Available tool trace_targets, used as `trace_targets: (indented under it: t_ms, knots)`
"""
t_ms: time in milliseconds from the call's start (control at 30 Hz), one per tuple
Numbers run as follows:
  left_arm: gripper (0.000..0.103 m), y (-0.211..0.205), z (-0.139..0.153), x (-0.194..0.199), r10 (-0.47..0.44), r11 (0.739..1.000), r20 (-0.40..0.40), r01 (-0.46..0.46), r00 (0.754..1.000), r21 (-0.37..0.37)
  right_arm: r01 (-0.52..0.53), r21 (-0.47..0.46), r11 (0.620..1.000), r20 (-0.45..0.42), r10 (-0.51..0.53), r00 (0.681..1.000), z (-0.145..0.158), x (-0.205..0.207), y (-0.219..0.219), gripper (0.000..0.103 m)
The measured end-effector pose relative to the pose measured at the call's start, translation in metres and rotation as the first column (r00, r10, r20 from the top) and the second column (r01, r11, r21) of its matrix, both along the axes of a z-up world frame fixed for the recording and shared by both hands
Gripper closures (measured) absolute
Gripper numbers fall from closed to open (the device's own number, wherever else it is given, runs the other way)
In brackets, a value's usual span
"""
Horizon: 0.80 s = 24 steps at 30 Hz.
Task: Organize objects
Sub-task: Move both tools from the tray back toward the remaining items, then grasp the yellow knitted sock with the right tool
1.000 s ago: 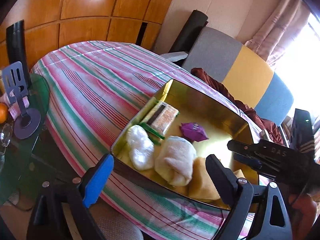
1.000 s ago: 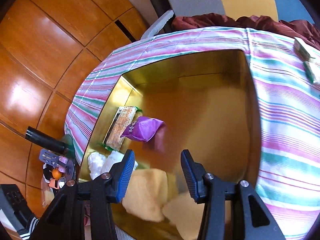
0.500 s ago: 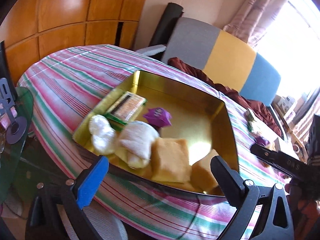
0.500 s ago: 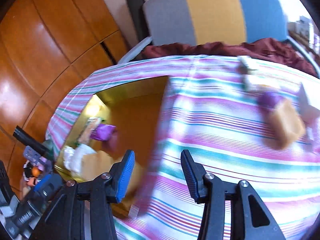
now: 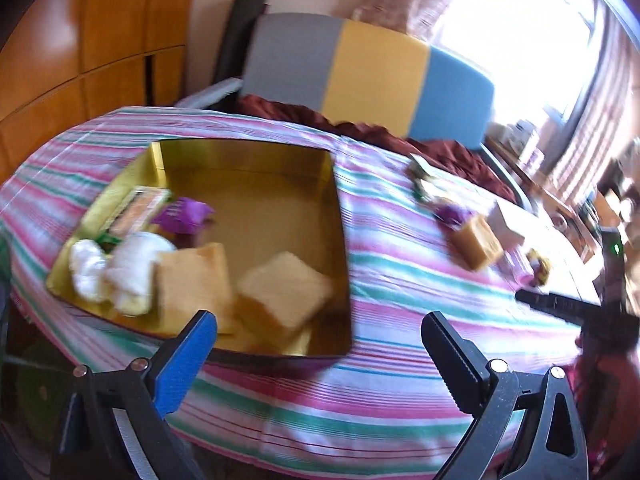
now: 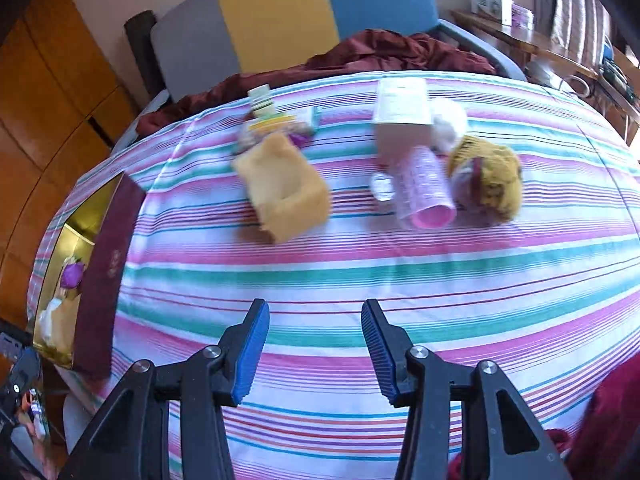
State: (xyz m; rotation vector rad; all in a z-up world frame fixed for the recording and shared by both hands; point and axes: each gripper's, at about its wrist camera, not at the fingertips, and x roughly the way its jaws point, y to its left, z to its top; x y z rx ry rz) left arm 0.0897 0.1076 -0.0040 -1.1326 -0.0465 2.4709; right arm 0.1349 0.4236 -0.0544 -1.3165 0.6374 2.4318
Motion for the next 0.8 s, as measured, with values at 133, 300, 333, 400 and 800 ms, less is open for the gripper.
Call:
trace_targets:
  t_ms: [133,300,333,400,800]
  knots:
    - [0.0,0.031,-0.002,0.007,-0.071,0.997,0.011,0.072,0.997,-0.025,0.083,0.001,0.997,-0.013,-0.083,0.997,0.006,0.013,0.048,0.053]
    - [0.0,0.062,-0.009,0.015,-0.133,0.99,0.027,0.134,0.991,-0.053,0.207,0.02,0.978,-0.047,-0.206,0.977,0.015,0.015,0.108,0.038]
    - [0.0,0.067,-0.01,0.017,-0.142,0.988,0.031,0.144,0.989,-0.061,0.227,-0.003,0.974,-0.054,-0.227,0.972,0.014,0.013,0.12,0.037]
    - [0.0,0.074,-0.013,0.021,-0.158,0.985,0.041,0.161,0.987,-0.067,0.259,-0.05,0.965,-0.06,-0.262,0.963,0.008,0.007,0.141,0.037]
    - [0.0,0.097,-0.023,0.025,-0.2,0.972,0.065,0.206,0.978,-0.109,0.23,-0.137,0.963,-0.003,-0.233,0.972,-0.037,-0.016,0.158,0.053]
